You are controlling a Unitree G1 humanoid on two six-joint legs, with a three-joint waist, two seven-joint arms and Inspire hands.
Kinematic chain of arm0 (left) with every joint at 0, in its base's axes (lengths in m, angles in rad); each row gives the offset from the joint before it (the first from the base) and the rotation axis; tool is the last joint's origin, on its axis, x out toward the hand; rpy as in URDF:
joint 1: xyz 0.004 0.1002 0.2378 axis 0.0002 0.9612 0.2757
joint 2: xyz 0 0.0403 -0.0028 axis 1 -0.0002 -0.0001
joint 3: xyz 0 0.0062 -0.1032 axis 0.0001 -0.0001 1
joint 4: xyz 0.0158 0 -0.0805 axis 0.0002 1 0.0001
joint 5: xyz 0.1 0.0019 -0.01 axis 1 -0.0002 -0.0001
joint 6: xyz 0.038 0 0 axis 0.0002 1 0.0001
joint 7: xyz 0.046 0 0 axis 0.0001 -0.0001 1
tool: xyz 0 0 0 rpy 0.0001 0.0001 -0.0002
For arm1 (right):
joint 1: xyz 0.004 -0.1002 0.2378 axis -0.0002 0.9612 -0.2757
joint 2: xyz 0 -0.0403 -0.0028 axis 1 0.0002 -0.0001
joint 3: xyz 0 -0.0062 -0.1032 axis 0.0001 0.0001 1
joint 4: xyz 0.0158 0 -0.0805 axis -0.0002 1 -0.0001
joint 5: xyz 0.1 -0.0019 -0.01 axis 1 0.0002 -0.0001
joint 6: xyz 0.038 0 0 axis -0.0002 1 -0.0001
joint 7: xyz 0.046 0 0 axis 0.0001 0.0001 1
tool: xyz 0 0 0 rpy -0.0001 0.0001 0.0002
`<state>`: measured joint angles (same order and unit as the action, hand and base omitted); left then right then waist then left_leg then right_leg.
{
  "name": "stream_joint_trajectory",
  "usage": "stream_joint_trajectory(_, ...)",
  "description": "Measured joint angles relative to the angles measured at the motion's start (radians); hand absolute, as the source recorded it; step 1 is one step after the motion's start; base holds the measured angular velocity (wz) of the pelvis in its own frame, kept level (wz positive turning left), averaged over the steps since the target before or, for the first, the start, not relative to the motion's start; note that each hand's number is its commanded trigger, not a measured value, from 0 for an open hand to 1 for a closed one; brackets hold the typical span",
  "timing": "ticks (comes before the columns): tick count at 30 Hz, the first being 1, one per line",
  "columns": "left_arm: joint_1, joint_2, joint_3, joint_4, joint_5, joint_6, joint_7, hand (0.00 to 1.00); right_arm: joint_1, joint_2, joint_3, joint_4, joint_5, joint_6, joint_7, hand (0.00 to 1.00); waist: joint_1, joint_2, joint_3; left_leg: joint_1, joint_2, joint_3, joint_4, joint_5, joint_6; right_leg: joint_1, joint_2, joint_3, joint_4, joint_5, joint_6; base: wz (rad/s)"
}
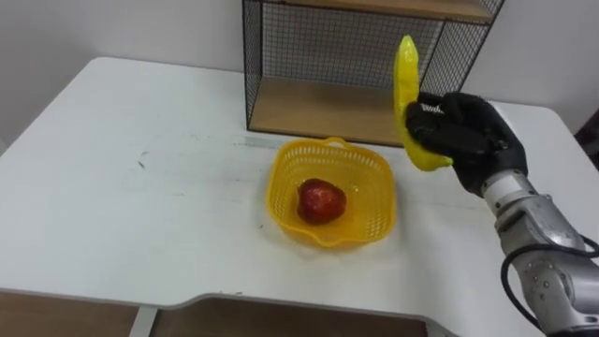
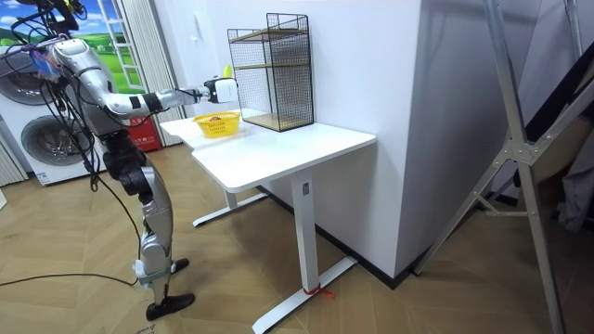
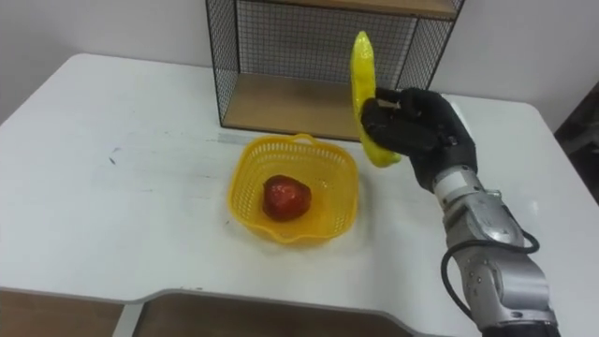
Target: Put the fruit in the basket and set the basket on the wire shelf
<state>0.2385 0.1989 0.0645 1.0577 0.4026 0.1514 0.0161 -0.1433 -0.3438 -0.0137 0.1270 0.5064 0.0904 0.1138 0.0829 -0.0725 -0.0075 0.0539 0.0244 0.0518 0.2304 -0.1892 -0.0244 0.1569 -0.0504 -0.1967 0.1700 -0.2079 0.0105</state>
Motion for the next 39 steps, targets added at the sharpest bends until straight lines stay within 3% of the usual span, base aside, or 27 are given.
stream_joint_trajectory(4, -0.002, 0.000, 0.000, 0.000, 0.000, -0.002, 0.000, 0.00, 0.000, -0.006, 0.021, -0.060, -0.070, 0.000, 0.012, 1.00, 0.003, -0.005, -0.0017, -0.009, 0.000, 0.000, 0.000, 0.000, 0.000, -0.014, 0.000, 0.000, 0.000, 0.000, 0.000, 0.00)
stream_joint_trajectory(12, -0.011, 0.000, -0.001, 0.000, 0.002, -0.008, 0.000, 0.00, 0.000, -0.007, 0.054, -0.134, -0.263, -0.002, 0.047, 1.00, 0.007, -0.002, 0.0085, -0.028, 0.000, -0.001, 0.000, 0.000, 0.000, -0.025, -0.001, -0.003, 0.002, 0.001, 0.000, 0.00)
stream_joint_trajectory(20, -0.019, 0.001, 0.000, 0.000, 0.003, -0.031, -0.008, 0.00, 0.004, -0.007, 0.071, -0.134, -0.432, -0.002, 0.094, 1.00, 0.007, -0.001, 0.0120, -0.032, 0.000, 0.000, 0.004, 0.000, 0.000, -0.029, -0.001, -0.002, 0.005, 0.001, 0.000, 0.00)
stream_joint_trajectory(27, -0.025, 0.007, -0.008, 0.001, 0.002, -0.046, -0.008, 0.00, 0.006, -0.007, 0.075, -0.134, -0.493, -0.002, 0.117, 1.00, 0.003, -0.017, 0.0160, -0.034, 0.001, -0.002, 0.008, 0.000, 0.000, -0.029, -0.001, -0.002, 0.015, 0.001, 0.000, 0.00)
stream_joint_trajectory(29, -0.025, 0.010, -0.009, 0.001, 0.002, -0.048, -0.007, 0.00, 0.007, -0.007, 0.075, -0.134, -0.495, -0.003, 0.117, 0.43, -0.001, -0.020, 0.0136, -0.038, 0.001, -0.004, 0.010, 0.000, 0.000, -0.030, -0.001, -0.004, 0.015, 0.001, 0.000, 0.04)
stream_joint_trajectory(30, -0.024, 0.011, -0.010, 0.001, 0.001, -0.048, -0.007, 0.00, 0.012, -0.007, 0.075, -0.134, -0.495, -0.003, 0.117, 0.00, 0.000, -0.023, 0.0117, -0.038, 0.001, -0.004, 0.012, 0.000, 0.000, -0.030, 0.000, -0.004, 0.016, 0.001, 0.000, 0.03)
stream_joint_trajectory(39, -0.021, 0.010, -0.029, 0.001, -0.016, -0.048, -0.001, 0.00, 0.072, -0.007, 0.079, -0.122, -0.525, -0.003, 0.100, 0.00, 0.000, -0.024, 0.0111, -0.044, 0.001, -0.009, 0.023, -0.001, 0.002, -0.031, 0.000, -0.008, 0.018, 0.002, -0.001, 0.00)
